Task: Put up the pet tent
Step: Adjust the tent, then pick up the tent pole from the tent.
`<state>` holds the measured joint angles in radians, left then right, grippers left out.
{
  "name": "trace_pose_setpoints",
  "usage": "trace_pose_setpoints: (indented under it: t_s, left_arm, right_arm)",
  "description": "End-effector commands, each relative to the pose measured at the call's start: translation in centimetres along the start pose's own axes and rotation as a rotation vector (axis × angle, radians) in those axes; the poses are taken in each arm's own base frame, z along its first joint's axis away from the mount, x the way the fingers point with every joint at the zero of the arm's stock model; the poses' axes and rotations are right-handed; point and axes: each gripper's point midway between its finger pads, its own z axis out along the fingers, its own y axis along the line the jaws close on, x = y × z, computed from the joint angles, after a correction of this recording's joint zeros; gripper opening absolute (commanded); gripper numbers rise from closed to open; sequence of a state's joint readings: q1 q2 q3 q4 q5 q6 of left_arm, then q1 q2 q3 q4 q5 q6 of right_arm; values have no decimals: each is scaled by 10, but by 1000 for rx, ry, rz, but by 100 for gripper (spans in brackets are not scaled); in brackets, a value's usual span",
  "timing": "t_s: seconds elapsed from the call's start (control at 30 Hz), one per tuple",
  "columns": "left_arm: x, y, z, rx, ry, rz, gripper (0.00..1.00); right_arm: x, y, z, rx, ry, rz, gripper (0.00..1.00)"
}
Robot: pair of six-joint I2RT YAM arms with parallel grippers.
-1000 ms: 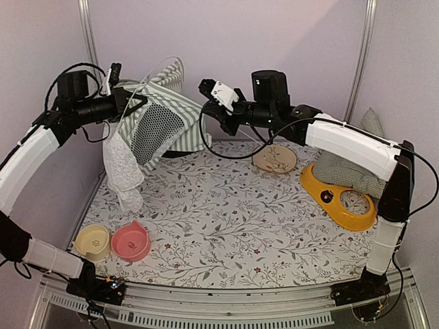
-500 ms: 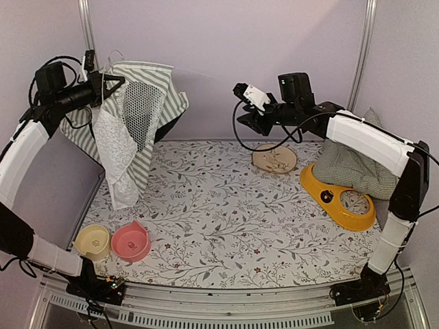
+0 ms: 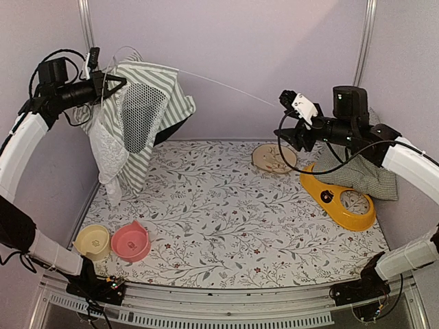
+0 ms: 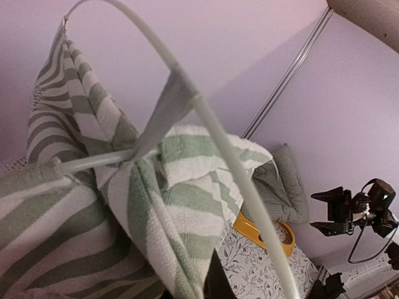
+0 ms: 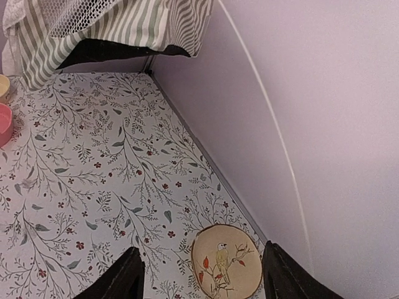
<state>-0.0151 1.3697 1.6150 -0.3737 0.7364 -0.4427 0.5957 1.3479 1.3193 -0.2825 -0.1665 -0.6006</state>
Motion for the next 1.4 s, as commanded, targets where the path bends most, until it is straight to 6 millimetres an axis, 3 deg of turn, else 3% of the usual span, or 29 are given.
trace_pose_setpoints:
  t_s: [0.0,0.17,0.27,0.43,0.5,0.67,0.9,1.1,1.37]
  left_arm:
    - [1,-3,0,10,30,92,0]
    - [8,-4,2,29,76,144,0]
    - [10,-9,3,63,100,176,0]
    - [15,-13,3,95,146,215,0]
    - [16,-15,2,111,153,225,0]
    - [18,-19,2,137,166,234,0]
    - [16,-25,-1,150,165,254,0]
    - [16,-25,-2,146,166,261,0]
    - [15,-18,4,137,174,250,0]
  right_arm:
    - [-28,-5,-49,83,-138,-14,72]
    - [4,-25,-60,174,-14,10,77]
    - [46,-29,-50,180,111,31,77]
    - [95,-17,-33,99,192,31,71]
    - [106,-14,-29,78,215,14,74]
    - [119,-1,-27,21,251,6,72]
    - [152,17,-15,-53,350,35,67]
    - [174,12,-15,-12,441,14,61]
    - [185,18,-25,-7,512,61,53]
